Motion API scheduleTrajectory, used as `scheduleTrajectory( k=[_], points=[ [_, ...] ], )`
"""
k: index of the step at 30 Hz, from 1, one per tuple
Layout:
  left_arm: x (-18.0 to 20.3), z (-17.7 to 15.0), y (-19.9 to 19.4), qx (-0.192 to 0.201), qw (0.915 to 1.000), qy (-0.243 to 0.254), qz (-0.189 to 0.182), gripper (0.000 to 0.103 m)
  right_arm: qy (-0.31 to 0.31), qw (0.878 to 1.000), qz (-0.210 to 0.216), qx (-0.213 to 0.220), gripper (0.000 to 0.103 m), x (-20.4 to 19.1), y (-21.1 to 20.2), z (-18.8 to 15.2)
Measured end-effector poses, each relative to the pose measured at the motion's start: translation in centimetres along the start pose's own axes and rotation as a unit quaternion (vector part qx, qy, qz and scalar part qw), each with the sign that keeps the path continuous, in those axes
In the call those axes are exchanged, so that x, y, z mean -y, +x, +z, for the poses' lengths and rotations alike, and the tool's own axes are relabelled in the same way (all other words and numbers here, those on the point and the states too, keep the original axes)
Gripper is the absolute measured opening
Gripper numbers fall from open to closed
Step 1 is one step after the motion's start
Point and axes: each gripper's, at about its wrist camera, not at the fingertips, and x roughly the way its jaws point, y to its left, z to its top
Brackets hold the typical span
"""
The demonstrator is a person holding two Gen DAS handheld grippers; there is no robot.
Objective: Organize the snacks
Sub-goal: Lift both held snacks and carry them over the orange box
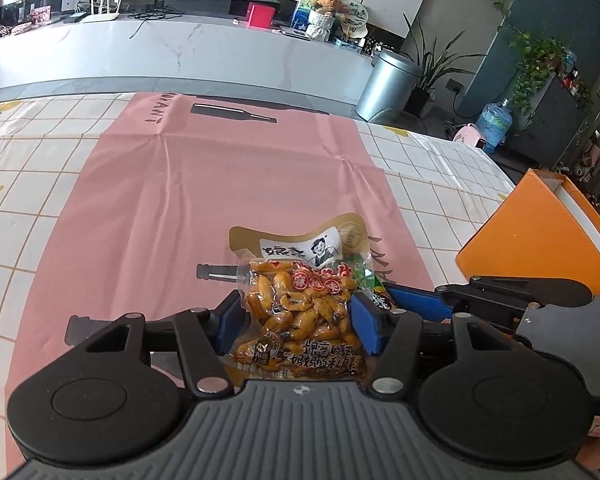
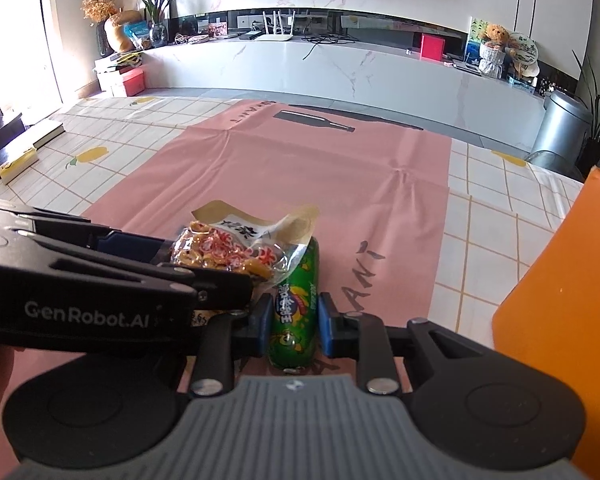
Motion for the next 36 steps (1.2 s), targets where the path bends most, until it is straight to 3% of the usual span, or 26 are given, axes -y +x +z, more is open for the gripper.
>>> scheduleTrajectory(
  k=[10, 13, 16, 18, 25, 31, 33, 36],
  points=[
    [0.1, -0.6, -1.7, -0.017, 0.9997, -0.017, -0.002, 0.062, 0.008, 1.0, 0.003, -0.01, 0.019, -0.7, -1.2, -0.5],
    [-0.2, -1.0, -2.5, -0.023, 0.9992, -0.032, -0.006, 0.048, 0.014, 1.0, -0.009, -0.019, 0.019, -0.9, -1.4, -0.9],
    [-0.6, -1.2, -3.3, -0.027, 0.9986, -0.043, -0.011, 0.045, 0.029, 0.999, -0.003, -0.022, 0.019, -0.8, -1.8, -1.1],
    [-0.7, -1.3, -4.2, -0.026, 0.9981, -0.05, -0.022, 0.034, 0.032, 0.999, -0.002, -0.03, 0.019, -0.9, -2.1, -1.3],
    [0.3, -2.2, -6.8, -0.034, 0.9953, -0.046, -0.079, 0.032, 0.037, 0.998, 0.006, -0.042, 0.019, -1.5, -3.5, -2.3],
    [1.6, -2.9, -6.9, -0.046, 0.9958, -0.042, -0.068, 0.032, 0.053, 0.997, 0.004, -0.047, 0.019, -1.6, -5.5, -4.2],
    [1.7, -3.0, -6.6, -0.044, 0.9952, -0.052, -0.07, 0.032, 0.07, 0.996, 0.026, -0.05, 0.019, -1.2, -6.2, -4.9],
    [2.0, -3.5, -6.3, -0.046, 0.997, -0.048, -0.039, 0.032, 0.075, 0.996, 0.024, -0.049, 0.019, -1.4, -6.9, -5.8]
  ],
)
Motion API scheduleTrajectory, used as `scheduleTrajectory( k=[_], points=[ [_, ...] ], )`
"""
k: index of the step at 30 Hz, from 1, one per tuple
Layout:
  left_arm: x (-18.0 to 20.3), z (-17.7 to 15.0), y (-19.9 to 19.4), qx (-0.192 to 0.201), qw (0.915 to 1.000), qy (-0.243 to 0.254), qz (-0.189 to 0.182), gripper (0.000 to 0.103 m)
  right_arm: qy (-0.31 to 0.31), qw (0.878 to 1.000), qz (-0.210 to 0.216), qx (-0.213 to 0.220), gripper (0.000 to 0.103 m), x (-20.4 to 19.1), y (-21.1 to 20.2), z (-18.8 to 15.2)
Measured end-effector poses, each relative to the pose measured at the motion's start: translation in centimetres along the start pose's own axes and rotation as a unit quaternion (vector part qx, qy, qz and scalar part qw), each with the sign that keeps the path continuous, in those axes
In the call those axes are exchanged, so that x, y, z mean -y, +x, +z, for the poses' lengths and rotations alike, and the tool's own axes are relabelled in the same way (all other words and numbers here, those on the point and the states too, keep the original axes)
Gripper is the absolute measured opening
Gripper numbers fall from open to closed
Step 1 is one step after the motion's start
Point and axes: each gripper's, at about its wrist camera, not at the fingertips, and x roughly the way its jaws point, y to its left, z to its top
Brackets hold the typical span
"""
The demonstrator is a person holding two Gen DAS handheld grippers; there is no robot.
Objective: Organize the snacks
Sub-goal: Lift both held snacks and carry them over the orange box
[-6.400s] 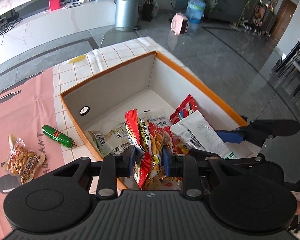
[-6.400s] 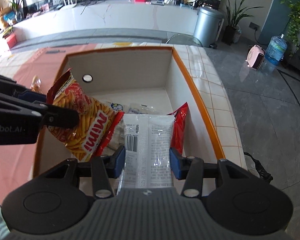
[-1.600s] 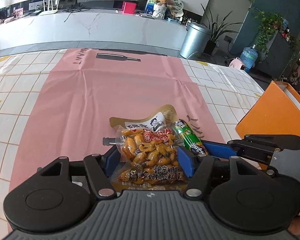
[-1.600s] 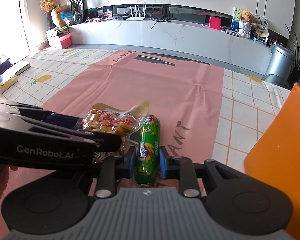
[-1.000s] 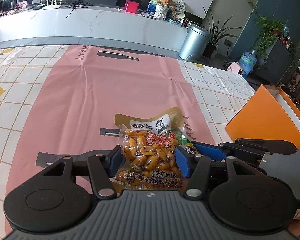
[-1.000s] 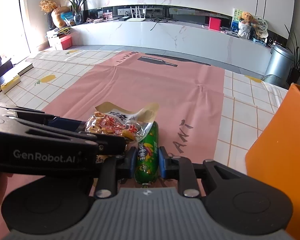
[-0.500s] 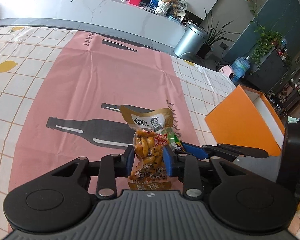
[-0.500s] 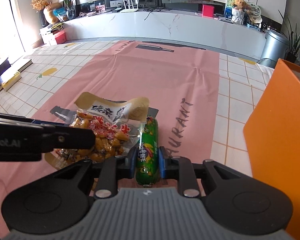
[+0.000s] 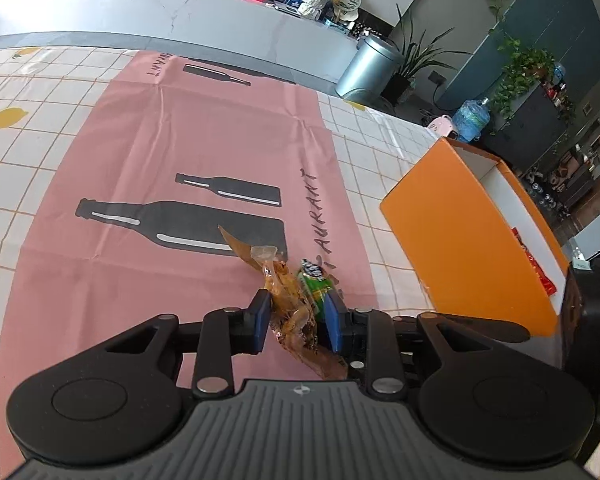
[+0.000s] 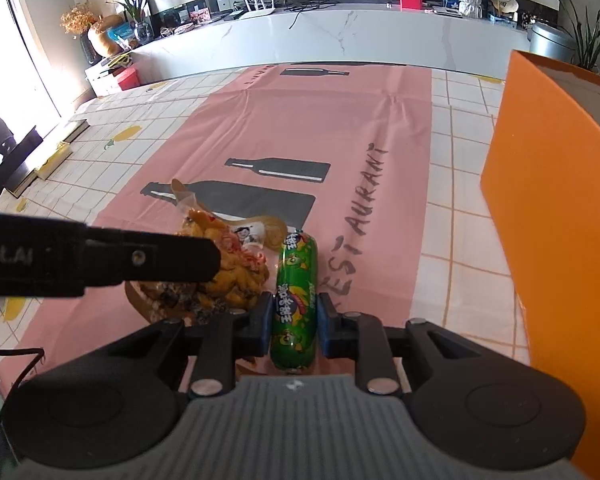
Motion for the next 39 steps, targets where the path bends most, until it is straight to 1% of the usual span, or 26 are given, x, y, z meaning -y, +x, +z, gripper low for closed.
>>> scheduleTrajectory(
  k=[2, 5, 6, 8, 16, 19, 20, 22, 25, 28, 31, 34, 39],
  points=[
    [-0.2, -0.2, 0.5, -0.004, 0.9998, -0.01, 0.015, 0.032, 0.002, 1.0, 0.001, 0.003, 0.019, 0.0, -0.2, -0.3],
    [-0.8, -0.6, 1.5, -0.016, 0.9991, -0.032, 0.021, 0.032, 0.002, 1.0, 0.002, 0.004, 0.019, 0.0, -0.2, -0.2],
    [-0.9, -0.8, 1.8, -0.02, 0.9989, -0.037, 0.019, 0.037, 0.001, 1.0, 0.002, 0.005, 0.019, 0.0, -0.2, -0.2],
    [-1.1, -1.1, 2.0, -0.016, 0.9986, -0.047, 0.015, 0.039, -0.003, 1.0, 0.0, 0.006, 0.019, -0.1, -0.2, -0.3],
    [-1.4, -1.3, 2.2, -0.011, 0.9976, -0.067, 0.008, 0.04, -0.008, 1.0, -0.002, 0.007, 0.019, -0.1, -0.2, -0.2],
    [-1.0, -1.4, 1.7, -0.004, 0.998, -0.061, 0.014, 0.037, -0.004, 1.0, -0.003, 0.006, 0.019, -0.1, -0.3, -0.2],
    [-1.0, -1.5, 1.4, 0.001, 0.998, -0.062, 0.011, 0.034, -0.003, 1.0, -0.002, 0.006, 0.019, -0.1, -0.3, -0.2],
    [-0.9, -1.2, 1.0, 0.004, 0.9979, -0.065, 0.007, 0.03, 0.0, 1.0, 0.0, 0.006, 0.019, -0.1, -0.6, -0.1],
    [-0.4, -1.0, 0.1, 0.012, 0.9982, -0.056, 0.018, 0.03, 0.006, 1.0, 0.004, 0.01, 0.019, -0.1, -1.3, 0.1],
    [-0.2, -0.8, -1.0, 0.023, 0.9979, -0.061, 0.008, 0.03, 0.009, 1.0, -0.001, 0.014, 0.019, -0.3, -2.3, 0.0],
    [0.7, -0.5, -2.2, 0.035, 0.998, -0.052, 0.012, 0.03, 0.023, 1.0, -0.001, 0.021, 0.019, -0.1, -3.8, -0.1],
    [1.9, 0.0, -3.5, 0.049, 0.9978, -0.044, 0.005, 0.03, 0.045, 0.998, 0.004, 0.034, 0.019, 0.4, -5.9, -0.1],
    [4.8, 1.0, -5.7, 0.068, 0.9976, -0.008, -0.01, 0.03, 0.06, 0.996, -0.002, 0.061, 0.019, 1.3, -10.0, 0.3]
  ],
)
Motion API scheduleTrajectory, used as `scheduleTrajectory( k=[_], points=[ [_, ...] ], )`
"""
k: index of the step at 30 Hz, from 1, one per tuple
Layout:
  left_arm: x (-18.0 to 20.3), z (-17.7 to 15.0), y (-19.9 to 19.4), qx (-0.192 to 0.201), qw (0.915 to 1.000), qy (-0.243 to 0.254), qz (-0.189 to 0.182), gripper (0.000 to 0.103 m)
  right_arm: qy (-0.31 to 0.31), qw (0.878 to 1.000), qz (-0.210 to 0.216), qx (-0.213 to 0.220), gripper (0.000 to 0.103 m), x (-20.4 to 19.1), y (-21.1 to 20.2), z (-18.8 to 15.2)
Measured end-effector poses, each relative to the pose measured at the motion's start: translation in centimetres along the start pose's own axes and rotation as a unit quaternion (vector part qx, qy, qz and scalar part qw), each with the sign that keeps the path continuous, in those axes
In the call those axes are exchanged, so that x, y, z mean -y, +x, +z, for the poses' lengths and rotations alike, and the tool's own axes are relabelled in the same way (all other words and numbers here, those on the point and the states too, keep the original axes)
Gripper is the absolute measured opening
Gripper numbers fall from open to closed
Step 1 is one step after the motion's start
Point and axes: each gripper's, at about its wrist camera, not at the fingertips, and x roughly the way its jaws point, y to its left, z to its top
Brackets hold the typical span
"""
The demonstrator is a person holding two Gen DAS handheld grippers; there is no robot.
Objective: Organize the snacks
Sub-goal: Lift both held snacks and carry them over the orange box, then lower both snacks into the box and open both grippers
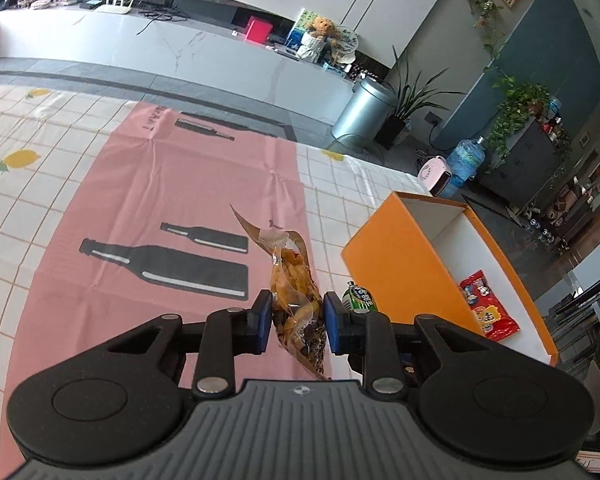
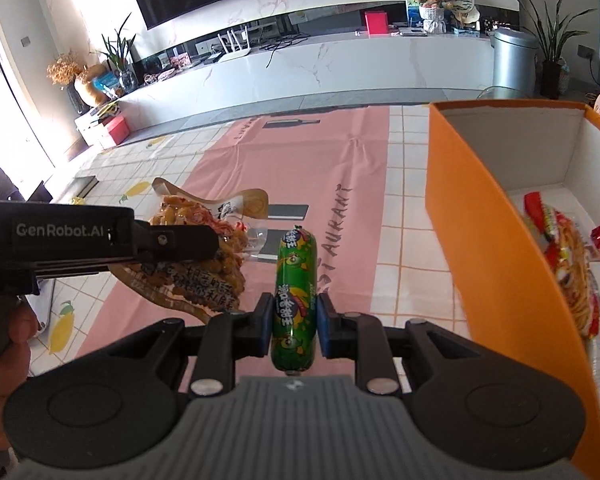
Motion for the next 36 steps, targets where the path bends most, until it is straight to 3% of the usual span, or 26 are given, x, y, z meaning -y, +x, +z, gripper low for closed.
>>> scheduleTrajectory(
  k=[13, 22, 27, 36],
  points=[
    [10.8, 2.7, -1.3, 0.015, 0.9921, 0.094, -0.082, 0.03, 0.014, 0.998, -0.038, 0.042, 0.019, 6.0, -10.2, 2.1],
    [17.6, 2.3, 4.5, -0.058, 0.9824, 0.128, -0.123, 0.03, -0.005, 0.993, -0.114, -0.015, 0.019, 13.4, -12.6, 3.7],
    [19.5, 1.2, 7.9, -0.12, 0.9771, 0.141, -0.105, 0.03, -0.018, 0.987, -0.141, -0.07, 0.019, 17.4, -10.9, 3.6],
    [20.8, -0.8, 11.9, -0.196, 0.9652, 0.166, -0.05, 0.03, -0.014, 0.981, -0.125, -0.151, 0.019, 21.7, -6.8, 3.2]
  ],
)
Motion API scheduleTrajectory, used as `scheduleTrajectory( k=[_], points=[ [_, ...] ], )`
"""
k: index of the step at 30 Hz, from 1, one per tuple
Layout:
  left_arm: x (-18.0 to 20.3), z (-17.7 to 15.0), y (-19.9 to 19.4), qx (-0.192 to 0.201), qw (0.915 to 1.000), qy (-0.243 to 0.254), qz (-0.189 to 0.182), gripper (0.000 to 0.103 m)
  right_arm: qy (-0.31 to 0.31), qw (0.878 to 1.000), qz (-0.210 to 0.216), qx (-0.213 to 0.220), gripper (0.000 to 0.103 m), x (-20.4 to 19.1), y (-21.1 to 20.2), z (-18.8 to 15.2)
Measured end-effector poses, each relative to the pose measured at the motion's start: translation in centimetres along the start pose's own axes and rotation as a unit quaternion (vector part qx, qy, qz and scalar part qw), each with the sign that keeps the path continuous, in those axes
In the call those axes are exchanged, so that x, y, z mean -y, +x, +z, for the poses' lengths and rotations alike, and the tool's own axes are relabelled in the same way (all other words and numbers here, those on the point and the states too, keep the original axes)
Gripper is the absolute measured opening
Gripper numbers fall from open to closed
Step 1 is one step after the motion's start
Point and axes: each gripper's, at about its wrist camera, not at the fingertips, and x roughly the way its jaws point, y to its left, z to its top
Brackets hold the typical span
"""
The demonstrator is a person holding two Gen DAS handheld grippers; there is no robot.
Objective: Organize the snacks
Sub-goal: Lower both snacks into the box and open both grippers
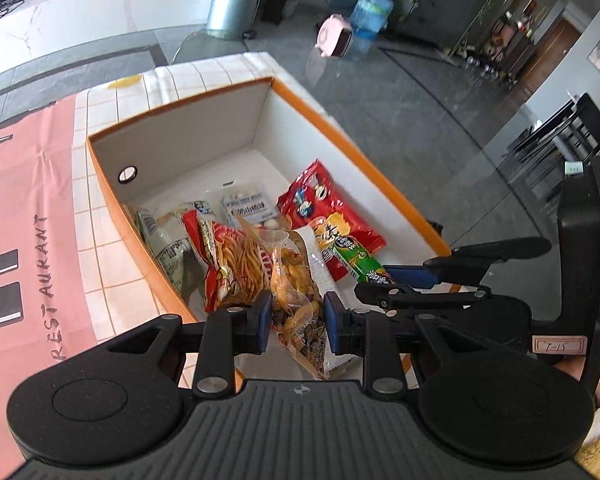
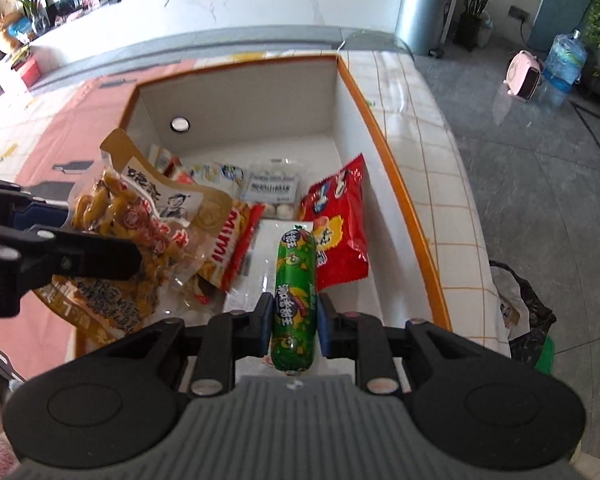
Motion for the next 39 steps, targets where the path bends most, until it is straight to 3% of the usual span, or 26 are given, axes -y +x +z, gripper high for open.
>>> scheduleTrajectory(
  k=[17, 25, 31, 39],
  points=[
    [2.4, -1.1, 4.1, -0.088, 0.992, 0.053, 0.074, 0.03, -0.025, 0.996, 0.001, -0.088, 0.02, -0.4, 3.7, 0.4],
    [2.5, -1.2, 4.3, -0.089, 0.9908, 0.056, 0.084, 0.028, -0.022, 0.996, -0.004, -0.09, 0.022, -0.3, 3.8, 0.5],
    [2.5, -1.4, 3.6, -0.086, 0.9918, 0.054, 0.077, 0.03, -0.024, 0.996, -0.009, -0.08, 0.037, -0.5, 3.1, 0.4],
    [3.0, -1.2, 0.4, -0.053, 0.9943, 0.057, 0.073, 0.044, -0.024, 0.998, -0.022, -0.059, 0.052, -1.2, 0.3, 0.7]
  ],
)
